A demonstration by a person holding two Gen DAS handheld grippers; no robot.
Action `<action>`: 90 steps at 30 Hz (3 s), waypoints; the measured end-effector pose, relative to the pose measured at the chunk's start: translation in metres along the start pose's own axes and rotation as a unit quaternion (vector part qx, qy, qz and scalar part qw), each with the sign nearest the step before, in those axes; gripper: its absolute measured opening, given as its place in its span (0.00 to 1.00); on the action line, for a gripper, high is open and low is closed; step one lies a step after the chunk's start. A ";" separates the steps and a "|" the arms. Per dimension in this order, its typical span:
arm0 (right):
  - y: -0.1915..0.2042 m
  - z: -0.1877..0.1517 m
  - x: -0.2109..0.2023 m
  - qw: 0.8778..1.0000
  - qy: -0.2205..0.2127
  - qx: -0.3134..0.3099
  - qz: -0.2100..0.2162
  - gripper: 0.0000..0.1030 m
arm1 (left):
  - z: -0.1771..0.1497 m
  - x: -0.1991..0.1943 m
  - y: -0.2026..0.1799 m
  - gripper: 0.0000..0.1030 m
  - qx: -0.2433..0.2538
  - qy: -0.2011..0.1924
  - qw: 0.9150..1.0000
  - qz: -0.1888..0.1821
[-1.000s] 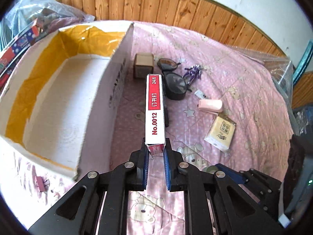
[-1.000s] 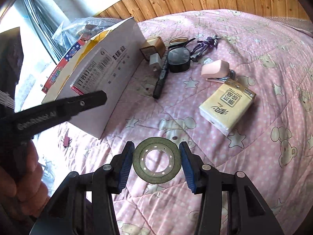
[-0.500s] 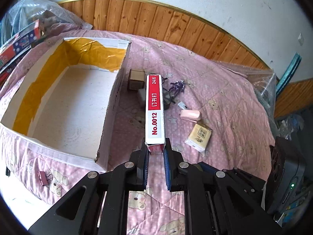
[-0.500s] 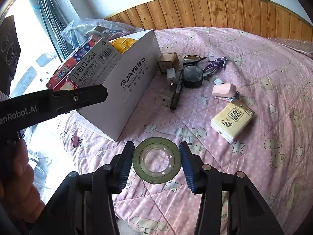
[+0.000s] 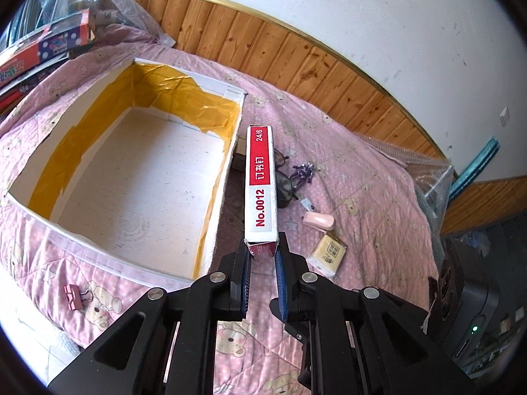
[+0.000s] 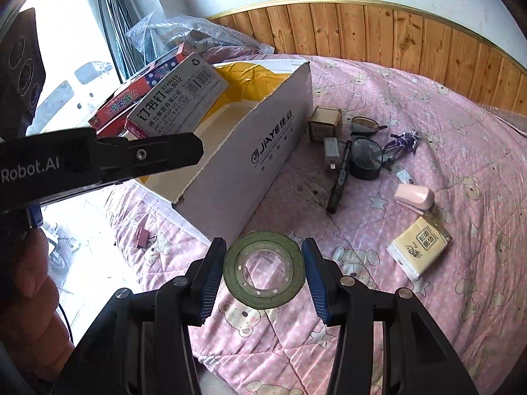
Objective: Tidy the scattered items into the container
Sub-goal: 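Carry the tape roll and staple box over the white box with both tools, then open both tools to drop the tape roll and staple box inside, then withdraw both tools from the box toward the remaining items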
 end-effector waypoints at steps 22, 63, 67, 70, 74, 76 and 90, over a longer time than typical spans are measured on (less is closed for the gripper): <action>0.040 0.088 0.036 0.997 -0.011 -0.050 0.056 0.47 | 0.051 0.002 0.072 0.13 -0.062 -0.033 0.996 0.053; 0.035 0.156 0.242 0.980 0.105 -0.168 -0.031 0.48 | 0.106 0.196 0.171 0.28 -0.077 0.127 0.975 0.162; 0.029 0.158 0.232 0.984 0.087 -0.151 -0.037 0.61 | 0.108 0.190 0.177 0.45 -0.079 0.119 0.974 0.178; 0.026 0.160 0.215 0.989 0.070 -0.132 -0.023 0.61 | 0.108 0.181 0.180 0.49 -0.089 0.117 0.974 0.174; 0.026 0.160 0.194 0.993 0.052 -0.102 -0.008 0.61 | 0.112 0.164 0.175 0.49 -0.086 0.105 0.975 0.175; 0.027 0.156 0.183 0.995 0.050 -0.083 0.006 0.61 | 0.113 0.153 0.169 0.49 -0.083 0.100 0.977 0.169; 0.059 0.101 0.100 0.997 0.001 -0.021 0.072 0.62 | 0.094 0.063 0.129 0.49 -0.044 0.048 0.989 0.136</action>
Point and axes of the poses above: each gripper's, at about its wrist camera, not at the fingertips, and x roughly the way its jaws point, y to its left, z to its top, the point moved 3 cm from there along x, roughly the way its jaws point, and after that the axes turned 14 degrees about -y, right-handed, at the moved point
